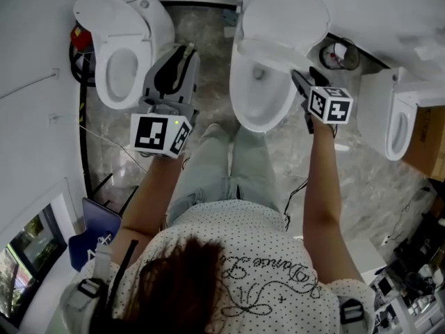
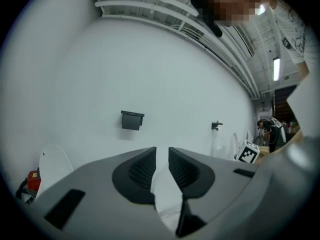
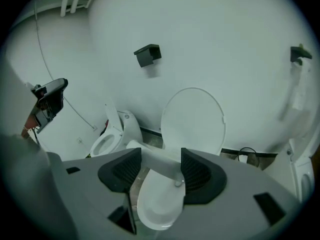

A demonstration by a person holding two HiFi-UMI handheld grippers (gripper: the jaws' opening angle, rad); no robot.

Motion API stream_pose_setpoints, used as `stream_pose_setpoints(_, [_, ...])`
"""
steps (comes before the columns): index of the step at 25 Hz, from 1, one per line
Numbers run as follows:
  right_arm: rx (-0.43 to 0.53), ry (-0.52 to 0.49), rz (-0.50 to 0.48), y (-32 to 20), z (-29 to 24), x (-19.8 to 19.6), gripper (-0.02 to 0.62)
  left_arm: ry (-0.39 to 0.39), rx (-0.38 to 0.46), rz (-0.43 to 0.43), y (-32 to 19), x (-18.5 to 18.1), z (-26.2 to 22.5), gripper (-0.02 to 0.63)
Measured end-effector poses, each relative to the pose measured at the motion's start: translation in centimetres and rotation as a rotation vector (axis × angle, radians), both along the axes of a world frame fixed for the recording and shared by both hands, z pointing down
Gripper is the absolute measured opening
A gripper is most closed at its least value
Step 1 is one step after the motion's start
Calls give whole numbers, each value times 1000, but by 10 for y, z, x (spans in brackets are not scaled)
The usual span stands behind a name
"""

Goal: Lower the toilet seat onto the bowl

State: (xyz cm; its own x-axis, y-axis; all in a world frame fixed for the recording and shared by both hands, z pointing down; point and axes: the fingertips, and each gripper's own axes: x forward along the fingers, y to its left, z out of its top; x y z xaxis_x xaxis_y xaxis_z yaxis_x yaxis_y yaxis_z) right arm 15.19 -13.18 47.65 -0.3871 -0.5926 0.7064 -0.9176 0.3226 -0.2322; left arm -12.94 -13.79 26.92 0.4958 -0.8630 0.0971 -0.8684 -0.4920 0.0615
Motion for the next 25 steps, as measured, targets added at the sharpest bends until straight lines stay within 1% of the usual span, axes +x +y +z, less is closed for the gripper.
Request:
stream_pose_setpoints(4, [33, 26, 27, 9, 2, -1, 259, 5, 9, 47, -1, -16, 0, 58])
stream_pose_setpoints(7, [25, 49, 48, 14, 7, -2, 259, 14, 19, 76, -3, -26, 1, 43])
stream_pose_setpoints(11, [37, 79, 153, 26, 8, 1, 275, 25, -2, 141, 1, -30, 9, 19])
stream_pose_setpoints(13, [35, 92, 199, 33, 8, 2, 307, 33, -14, 167, 4, -30, 12, 11])
stream_pose_setpoints(17, [1, 31, 268, 50, 21, 3, 325, 33, -30, 194, 15, -25, 18, 8])
stream_pose_setpoints(20, [-4, -17, 321, 57, 24, 4, 344, 26, -44, 202, 23, -18, 24, 6])
stream_pose_setpoints(25, [23, -38, 314, 70, 29, 7, 339, 9, -60, 181, 47, -3, 31, 6])
